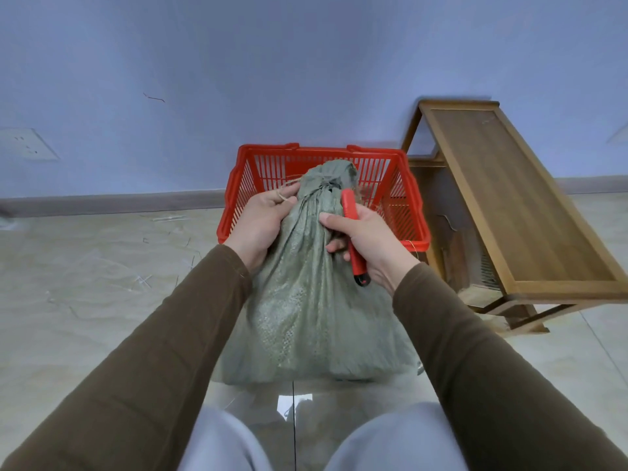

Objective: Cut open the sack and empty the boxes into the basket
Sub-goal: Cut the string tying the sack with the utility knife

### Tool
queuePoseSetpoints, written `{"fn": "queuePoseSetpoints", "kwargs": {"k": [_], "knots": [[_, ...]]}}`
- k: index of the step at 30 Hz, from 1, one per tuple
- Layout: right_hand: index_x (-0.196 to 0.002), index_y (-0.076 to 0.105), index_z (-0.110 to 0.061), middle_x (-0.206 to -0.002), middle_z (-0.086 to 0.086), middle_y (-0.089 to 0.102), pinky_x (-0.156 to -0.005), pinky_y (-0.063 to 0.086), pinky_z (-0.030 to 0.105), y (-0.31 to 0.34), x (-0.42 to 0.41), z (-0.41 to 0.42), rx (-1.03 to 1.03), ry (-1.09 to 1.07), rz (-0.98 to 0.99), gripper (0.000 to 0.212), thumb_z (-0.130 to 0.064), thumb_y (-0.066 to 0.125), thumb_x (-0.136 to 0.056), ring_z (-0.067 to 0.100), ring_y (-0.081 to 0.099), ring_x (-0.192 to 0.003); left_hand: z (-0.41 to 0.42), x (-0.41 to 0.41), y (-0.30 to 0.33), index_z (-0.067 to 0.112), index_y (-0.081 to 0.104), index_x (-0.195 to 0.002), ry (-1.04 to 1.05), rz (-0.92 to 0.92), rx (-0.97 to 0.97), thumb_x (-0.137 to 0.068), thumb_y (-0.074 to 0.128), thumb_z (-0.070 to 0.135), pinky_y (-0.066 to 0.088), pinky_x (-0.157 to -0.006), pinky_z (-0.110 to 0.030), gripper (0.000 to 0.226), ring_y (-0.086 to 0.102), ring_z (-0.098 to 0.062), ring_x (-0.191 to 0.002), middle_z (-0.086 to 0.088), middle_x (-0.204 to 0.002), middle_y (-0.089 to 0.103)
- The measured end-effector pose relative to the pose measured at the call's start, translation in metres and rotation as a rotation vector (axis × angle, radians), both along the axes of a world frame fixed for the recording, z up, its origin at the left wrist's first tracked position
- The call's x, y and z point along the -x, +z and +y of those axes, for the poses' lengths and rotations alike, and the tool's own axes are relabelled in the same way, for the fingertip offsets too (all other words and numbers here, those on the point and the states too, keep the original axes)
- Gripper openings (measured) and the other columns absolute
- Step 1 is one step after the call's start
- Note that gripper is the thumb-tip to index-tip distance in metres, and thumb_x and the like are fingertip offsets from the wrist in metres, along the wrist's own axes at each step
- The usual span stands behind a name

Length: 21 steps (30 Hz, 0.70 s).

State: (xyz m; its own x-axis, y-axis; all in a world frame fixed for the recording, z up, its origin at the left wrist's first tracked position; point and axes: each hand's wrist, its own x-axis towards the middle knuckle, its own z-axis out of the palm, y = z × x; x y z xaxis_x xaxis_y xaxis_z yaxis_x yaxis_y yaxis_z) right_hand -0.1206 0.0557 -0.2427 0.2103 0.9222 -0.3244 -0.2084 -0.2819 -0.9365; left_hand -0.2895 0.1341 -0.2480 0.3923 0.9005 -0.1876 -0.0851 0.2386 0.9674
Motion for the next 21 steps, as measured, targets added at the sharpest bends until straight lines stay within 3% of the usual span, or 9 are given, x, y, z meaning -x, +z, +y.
{"fn": "queuePoseSetpoints", "kwargs": {"k": [2, 5, 7, 9, 13, 16, 18, 21], "knots": [[-0.103, 0.067, -0.012, -0.069, -0.004, 0.068, -0.034, 0.036, 0.019, -0.002, 0.005, -0.001, 0.015, 0.057, -0.033, 0.026, -0.025, 0.082, -0.087, 0.007, 0.053, -0.046, 0.0, -0.002, 0.003, 0.013, 0.071, -0.127, 0.001, -0.052, 0.047, -0.102, 0.061, 0.003, 0.064, -0.08, -0.03, 0.029, 0.08, -0.021, -0.099, -0.012, -0.112, 0.081], [-0.096, 0.07, -0.013, -0.063, -0.003, 0.069, -0.032, 0.034, 0.018, -0.003, 0.011, -0.001, 0.01, 0.033, -0.04, 0.012, -0.018, 0.079, -0.089, 0.005, 0.052, -0.044, -0.001, -0.003, 0.008, 0.006, 0.074, -0.098, 0.006, -0.032, 0.203, -0.1, 0.063, 0.003, 0.063, -0.06, -0.029, 0.012, 0.078, -0.018, -0.068, -0.014, -0.087, 0.079], [-0.099, 0.069, -0.014, -0.068, 0.0, 0.071, -0.031, 0.033, 0.018, -0.001, 0.012, -0.001, 0.011, 0.006, -0.011, 0.01, -0.011, 0.075, -0.091, 0.006, 0.056, -0.045, -0.001, 0.001, 0.008, 0.005, 0.081, -0.079, -0.101, -0.059, 0.346, -0.104, 0.056, 0.005, 0.064, -0.057, -0.032, 0.035, 0.078, -0.021, -0.062, -0.015, -0.076, 0.078], [-0.102, 0.068, -0.014, -0.072, 0.001, 0.07, -0.031, 0.033, 0.018, 0.001, 0.012, -0.002, 0.01, -0.004, -0.021, 0.012, -0.008, 0.072, -0.093, 0.007, 0.057, -0.048, -0.002, 0.004, 0.008, 0.004, 0.083, -0.077, -0.138, -0.089, 0.413, -0.103, 0.056, 0.004, 0.064, -0.058, -0.034, 0.038, 0.079, -0.025, -0.066, -0.019, -0.079, 0.079], [-0.102, 0.067, -0.01, -0.072, 0.002, 0.071, -0.032, 0.032, 0.018, 0.007, 0.011, -0.004, 0.032, 0.051, -0.01, 0.008, -0.006, 0.068, -0.095, 0.007, 0.06, -0.049, -0.002, 0.001, 0.003, 0.004, 0.076, -0.08, 0.013, 0.056, 0.246, -0.094, 0.067, -0.004, 0.063, -0.056, -0.032, 0.018, 0.076, -0.023, -0.063, -0.013, -0.077, 0.078], [-0.096, 0.066, -0.009, -0.061, -0.004, 0.068, -0.031, 0.033, 0.016, 0.011, 0.012, -0.004, 0.077, 0.097, 0.028, 0.004, -0.005, 0.066, -0.098, 0.003, 0.055, -0.042, -0.002, -0.003, -0.005, 0.015, 0.069, -0.066, 0.105, 0.174, 0.027, -0.09, 0.073, -0.004, 0.061, -0.062, -0.029, 0.031, 0.071, -0.015, -0.064, 0.001, -0.071, 0.075], [-0.092, 0.064, -0.01, -0.054, -0.006, 0.064, -0.031, 0.033, 0.016, 0.014, 0.014, -0.004, 0.088, 0.1, 0.014, 0.009, -0.004, 0.065, -0.098, 0.002, 0.05, -0.04, -0.003, -0.007, -0.01, 0.019, 0.067, -0.066, 0.173, 0.243, -0.084, -0.09, 0.07, -0.005, 0.057, -0.072, -0.032, 0.035, 0.067, -0.017, -0.072, 0.001, -0.075, 0.072], [-0.093, 0.065, -0.011, -0.056, -0.006, 0.065, -0.032, 0.032, 0.016, 0.015, 0.015, -0.006, 0.059, 0.048, 0.026, 0.01, -0.002, 0.065, -0.098, 0.002, 0.05, -0.04, -0.005, -0.019, -0.011, 0.02, 0.064, -0.069, 0.222, 0.267, -0.17, -0.093, 0.067, -0.003, 0.051, -0.075, -0.034, 0.033, 0.061, -0.02, -0.078, -0.005, -0.08, 0.068]]}}
